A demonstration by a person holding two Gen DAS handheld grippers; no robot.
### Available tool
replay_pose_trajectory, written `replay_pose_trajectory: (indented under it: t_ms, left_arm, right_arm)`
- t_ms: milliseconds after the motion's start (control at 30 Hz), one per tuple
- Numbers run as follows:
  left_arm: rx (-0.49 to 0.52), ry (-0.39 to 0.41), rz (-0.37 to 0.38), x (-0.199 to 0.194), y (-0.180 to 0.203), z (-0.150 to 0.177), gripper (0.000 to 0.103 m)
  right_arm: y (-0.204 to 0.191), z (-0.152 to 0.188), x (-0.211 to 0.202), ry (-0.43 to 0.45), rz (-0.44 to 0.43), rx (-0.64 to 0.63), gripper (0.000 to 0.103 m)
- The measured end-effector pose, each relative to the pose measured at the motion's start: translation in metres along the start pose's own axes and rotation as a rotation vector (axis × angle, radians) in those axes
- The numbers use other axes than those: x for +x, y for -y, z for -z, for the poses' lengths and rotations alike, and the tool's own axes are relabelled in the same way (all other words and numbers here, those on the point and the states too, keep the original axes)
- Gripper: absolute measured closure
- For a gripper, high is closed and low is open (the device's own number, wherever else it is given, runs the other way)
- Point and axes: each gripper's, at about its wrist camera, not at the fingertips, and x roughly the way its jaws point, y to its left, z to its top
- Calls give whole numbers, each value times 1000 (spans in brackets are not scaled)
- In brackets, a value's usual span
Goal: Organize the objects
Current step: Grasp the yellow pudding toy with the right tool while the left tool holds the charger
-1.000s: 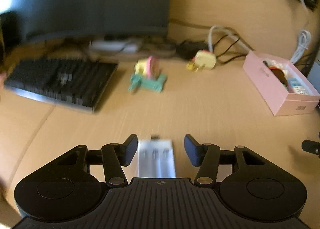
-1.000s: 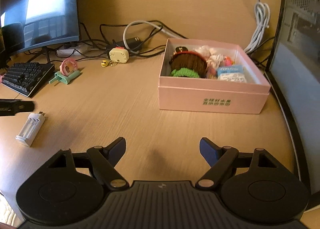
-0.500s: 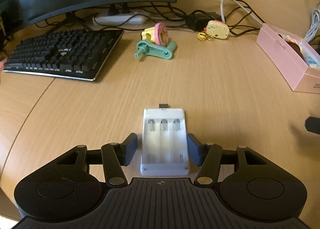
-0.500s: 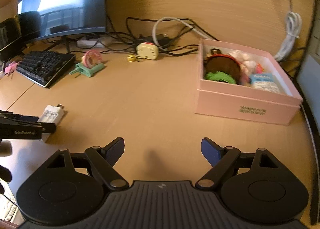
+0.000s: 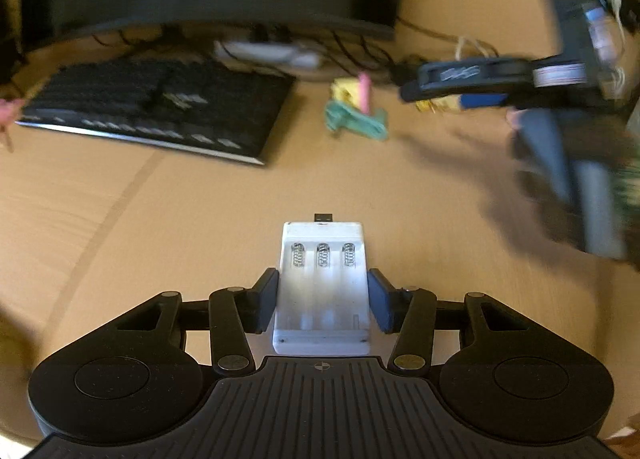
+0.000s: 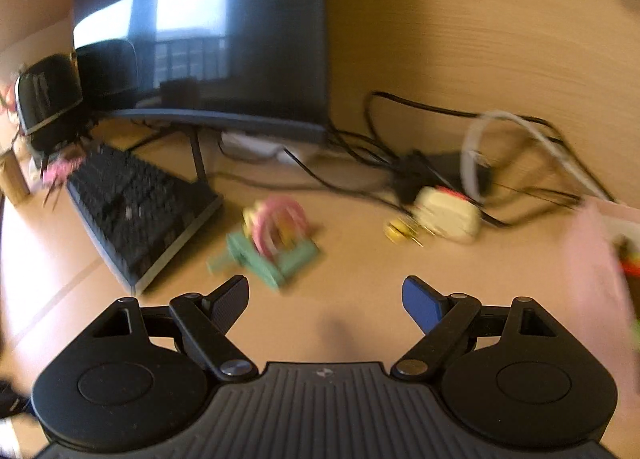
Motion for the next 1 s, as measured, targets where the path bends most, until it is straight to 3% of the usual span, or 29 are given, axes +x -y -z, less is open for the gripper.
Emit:
replay_pose_trajectory:
  t_ms: [167, 300, 367, 400, 433, 533, 700, 867, 1000]
  left_arm:
    - [-59, 57, -39, -29, -42, 1, 51]
    - [-95, 39, -44, -34, -60, 0, 51]
    - [-103, 42, -37, -37, -64, 0, 51]
    - [-110, 45, -33, -39, -64, 1, 51]
    - [-114, 48, -29, -40, -63, 3, 51]
    - [-110, 39, -8, -39, -57, 6, 51]
    - [-66, 43, 41, -40, -35, 1, 51]
    - [-5, 16, 125, -32, 1, -10, 51]
    - [57, -46, 217, -8, 49, -17, 51]
  right_arm:
    - [-26, -19, 60, -9, 9, 43, 18]
    - [-27, -24, 92, -59, 20, 142, 19]
    - [-26, -26, 101, -96, 7, 172, 30]
    - [-26, -26, 103, -108, 3, 171, 41]
    - [-27, -26, 101, -106, 9, 164, 41]
    - [-29, -26, 79, -63, 11, 108, 41]
    - [-24, -15, 9, -24, -12, 42, 41]
    - [-10, 27, -74, -18, 33, -95, 41]
    - [16, 60, -129, -38, 98, -102, 41]
